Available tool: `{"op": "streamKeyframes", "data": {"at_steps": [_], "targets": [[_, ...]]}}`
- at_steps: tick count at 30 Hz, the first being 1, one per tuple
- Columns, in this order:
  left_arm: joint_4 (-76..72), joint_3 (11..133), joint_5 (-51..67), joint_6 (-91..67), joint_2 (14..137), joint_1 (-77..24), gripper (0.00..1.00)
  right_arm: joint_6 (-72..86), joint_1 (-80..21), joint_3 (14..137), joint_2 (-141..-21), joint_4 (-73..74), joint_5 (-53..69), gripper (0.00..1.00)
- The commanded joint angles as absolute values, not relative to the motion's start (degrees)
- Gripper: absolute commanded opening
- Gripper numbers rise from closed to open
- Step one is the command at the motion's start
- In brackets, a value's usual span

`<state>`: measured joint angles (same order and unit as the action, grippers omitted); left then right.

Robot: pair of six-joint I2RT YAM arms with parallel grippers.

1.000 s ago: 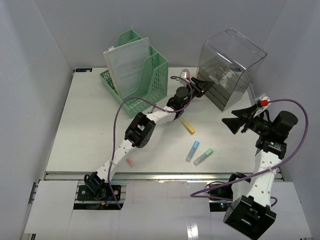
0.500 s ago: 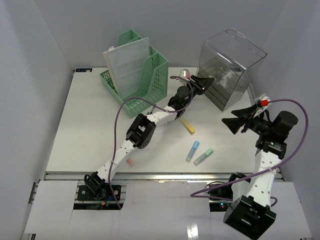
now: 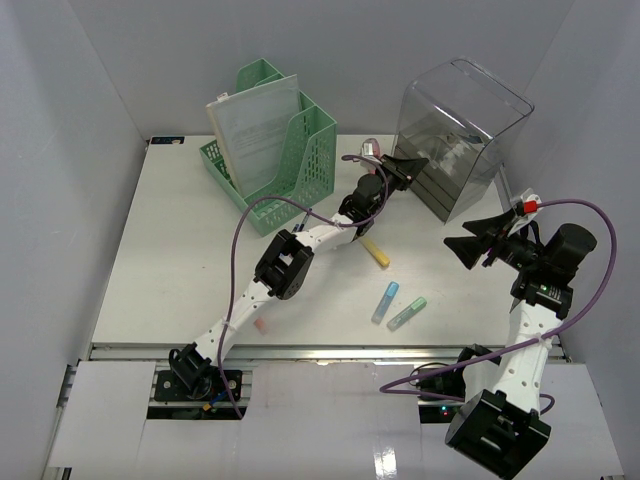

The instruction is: Organize the desk

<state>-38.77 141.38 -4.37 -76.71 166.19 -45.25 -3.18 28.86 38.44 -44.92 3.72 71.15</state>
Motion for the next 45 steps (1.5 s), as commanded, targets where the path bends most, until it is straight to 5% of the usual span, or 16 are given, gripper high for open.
{"op": "streamKeyframes", "data": {"at_steps": [1, 5, 17, 34, 39, 45], "targets": [[-39.7, 142.4, -4.5, -76.2, 164.5, -45.6, 0.09, -2.3, 29.2, 37.7, -43.9, 1.0, 72.8, 0.77], [-41.6, 139.8, -3.3, -74.9, 162.1, -45.5, 0.00, -1.7, 29.2, 37.1, -43.5, 0.7, 73.5, 0.77], [-51.4, 118.8, 3.8, -67.2, 145.2, -43.5, 0.00, -3.6, 29.3, 37.3, -41.6, 0.7, 73.2, 0.77], [-54.3, 106.4, 8.3, -68.2, 134.7, -42.4, 0.01, 10.8, 29.3, 53.0, -49.8, 2.1, 64.0, 0.77], [-50.1, 103.8, 6.0, -72.9, 135.5, -42.2, 0.39, 11.5, 29.2, 51.2, -48.8, 1.4, 64.4, 0.78], [-43.7, 111.2, 6.6, -74.8, 140.4, -42.0, 0.49, 11.3, 29.2, 47.6, -47.8, -0.1, 64.1, 0.79]]}}
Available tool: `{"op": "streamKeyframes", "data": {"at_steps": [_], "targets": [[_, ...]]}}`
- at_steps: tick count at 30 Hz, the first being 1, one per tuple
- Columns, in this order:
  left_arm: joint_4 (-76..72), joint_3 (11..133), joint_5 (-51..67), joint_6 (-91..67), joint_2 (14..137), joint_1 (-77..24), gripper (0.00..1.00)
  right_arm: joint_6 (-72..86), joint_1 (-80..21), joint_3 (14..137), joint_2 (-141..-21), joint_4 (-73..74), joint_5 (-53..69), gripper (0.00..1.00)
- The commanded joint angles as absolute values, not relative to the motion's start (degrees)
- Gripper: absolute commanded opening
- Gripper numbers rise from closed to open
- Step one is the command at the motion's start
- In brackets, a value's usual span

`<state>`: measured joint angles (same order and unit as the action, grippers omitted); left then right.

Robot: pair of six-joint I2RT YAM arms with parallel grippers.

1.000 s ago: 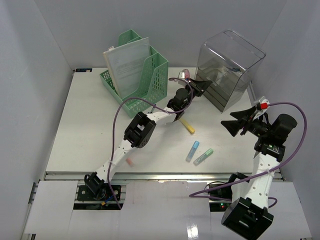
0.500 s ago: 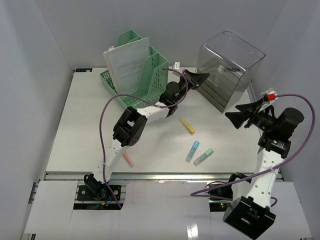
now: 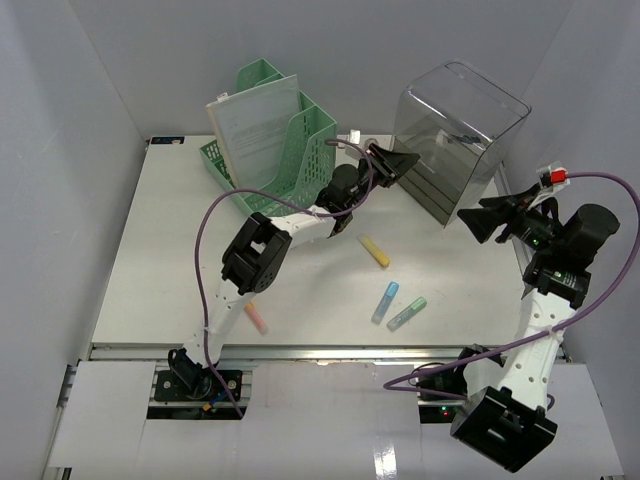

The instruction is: Organize the desk

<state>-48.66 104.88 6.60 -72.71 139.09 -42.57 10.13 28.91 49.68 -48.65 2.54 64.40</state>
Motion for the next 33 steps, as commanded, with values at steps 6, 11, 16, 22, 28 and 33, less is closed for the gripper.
{"op": "streamKeyframes", "data": {"at_steps": [6, 11, 16, 22, 28, 33], "targets": [[-39.1, 123.5, 6.9, -76.2, 148.4, -42.1, 0.54, 11.2, 29.1, 45.2, -47.9, -3.1, 63.5, 0.79], [-36.5, 127.1, 5.9, -77.3, 151.5, -42.3, 0.58, 11.3, 29.1, 43.9, -47.1, -4.5, 63.2, 0.79], [-34.5, 128.2, 4.6, -76.9, 152.3, -42.4, 0.64, 11.7, 29.1, 42.8, -47.3, -5.9, 63.4, 0.79], [-32.6, 133.4, 2.8, -77.1, 155.6, -42.7, 0.67, 12.0, 29.1, 41.0, -46.9, -7.6, 63.1, 0.79], [-34.3, 139.2, 1.7, -79.2, 160.7, -43.1, 0.58, 11.6, 29.2, 39.8, -45.8, -8.2, 62.4, 0.79], [-36.3, 140.4, 1.7, -80.3, 161.9, -43.2, 0.45, 11.2, 29.3, 39.2, -45.7, -8.5, 62.5, 0.79]]}}
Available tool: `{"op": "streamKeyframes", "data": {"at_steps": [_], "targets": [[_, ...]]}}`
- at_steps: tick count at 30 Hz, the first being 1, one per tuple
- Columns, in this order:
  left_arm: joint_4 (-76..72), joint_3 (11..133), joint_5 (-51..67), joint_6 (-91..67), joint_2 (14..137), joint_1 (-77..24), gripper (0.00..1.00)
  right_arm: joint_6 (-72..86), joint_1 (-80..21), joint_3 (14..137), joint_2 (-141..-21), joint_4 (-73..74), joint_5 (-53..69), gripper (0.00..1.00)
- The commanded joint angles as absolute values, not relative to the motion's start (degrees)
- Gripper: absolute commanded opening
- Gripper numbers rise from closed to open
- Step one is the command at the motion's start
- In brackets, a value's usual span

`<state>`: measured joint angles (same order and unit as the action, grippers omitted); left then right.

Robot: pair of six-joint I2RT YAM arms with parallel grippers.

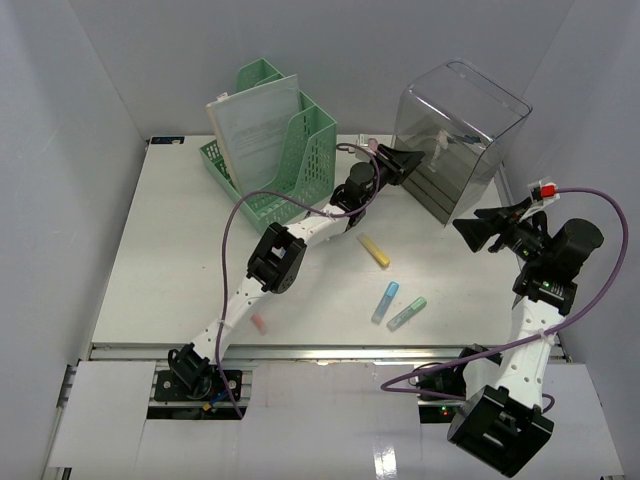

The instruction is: Organize the desk

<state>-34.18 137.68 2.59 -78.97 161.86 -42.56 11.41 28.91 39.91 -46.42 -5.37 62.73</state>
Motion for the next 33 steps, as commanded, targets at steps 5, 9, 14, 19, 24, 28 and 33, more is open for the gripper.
{"op": "streamKeyframes", "data": {"at_steps": [5, 9, 14, 19, 24, 28, 33], "targets": [[-37.7, 140.2, 2.0, -80.8, 161.3, -43.2, 0.36, 11.1, 29.3, 38.9, -45.6, -8.5, 62.8, 0.79], [-39.1, 139.0, 1.8, -80.9, 160.1, -43.2, 0.26, 11.0, 29.3, 38.9, -45.7, -8.5, 62.8, 0.79], [-39.8, 138.9, 2.0, -81.1, 159.7, -42.9, 0.22, 11.1, 29.3, 38.7, -45.3, -8.4, 62.8, 0.79], [-40.8, 138.2, 2.6, -81.4, 159.1, -42.8, 0.05, 10.9, 29.3, 38.6, -45.0, -8.5, 62.5, 0.79], [-43.0, 135.7, 3.6, -81.8, 157.3, -42.2, 0.00, 10.7, 29.3, 38.7, -45.1, -8.2, 62.0, 0.79], [-45.7, 131.8, 4.5, -82.2, 154.5, -41.8, 0.00, 9.7, 29.3, 39.9, -45.7, -6.6, 61.5, 0.79], [-48.6, 126.6, 5.6, -82.2, 150.6, -41.4, 0.00, 8.4, 29.3, 41.4, -47.0, -4.7, 60.5, 0.79]]}}
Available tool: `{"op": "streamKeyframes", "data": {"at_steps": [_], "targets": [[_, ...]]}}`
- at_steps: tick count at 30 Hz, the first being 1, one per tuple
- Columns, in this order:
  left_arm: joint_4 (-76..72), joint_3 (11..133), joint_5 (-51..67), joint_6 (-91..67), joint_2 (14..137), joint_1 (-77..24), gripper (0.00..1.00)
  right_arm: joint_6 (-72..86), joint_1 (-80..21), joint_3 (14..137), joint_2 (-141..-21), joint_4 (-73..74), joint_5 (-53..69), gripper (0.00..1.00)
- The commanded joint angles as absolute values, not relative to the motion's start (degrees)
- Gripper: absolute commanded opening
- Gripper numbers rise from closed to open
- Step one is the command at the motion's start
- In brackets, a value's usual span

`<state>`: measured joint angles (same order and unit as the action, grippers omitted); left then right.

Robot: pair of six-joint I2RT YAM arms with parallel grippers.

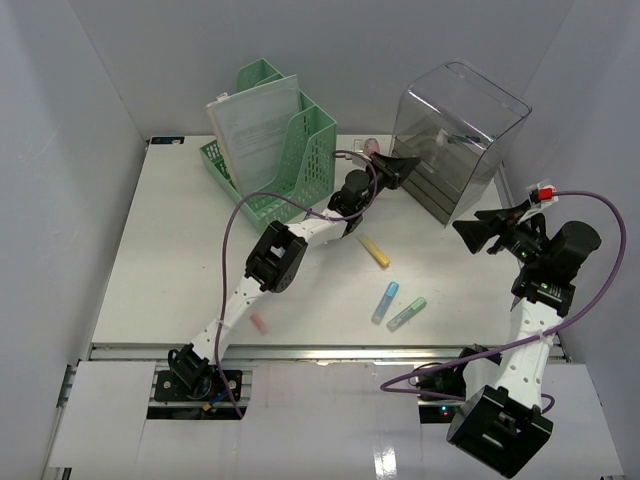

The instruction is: Organize the desk

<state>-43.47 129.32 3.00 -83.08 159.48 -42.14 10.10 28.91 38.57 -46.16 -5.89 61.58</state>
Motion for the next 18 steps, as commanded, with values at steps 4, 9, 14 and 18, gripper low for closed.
{"op": "streamKeyframes", "data": {"at_steps": [4, 9, 14, 18], "targets": [[-49.2, 126.2, 6.4, -82.4, 149.7, -41.1, 0.00, 8.2, 29.2, 43.1, -48.3, -3.5, 60.1, 0.79], [-49.9, 125.4, 6.8, -83.0, 148.9, -40.8, 0.00, 10.4, 29.1, 45.2, -50.8, -2.9, 60.1, 0.79], [-51.7, 122.5, 7.1, -83.4, 146.9, -40.6, 0.00, 13.5, 28.5, 46.8, -53.3, -3.8, 58.8, 0.79], [-53.0, 121.0, 7.1, -83.6, 145.5, -40.3, 0.00, 15.0, 27.3, 47.8, -54.3, -4.4, 56.9, 0.80]]}}
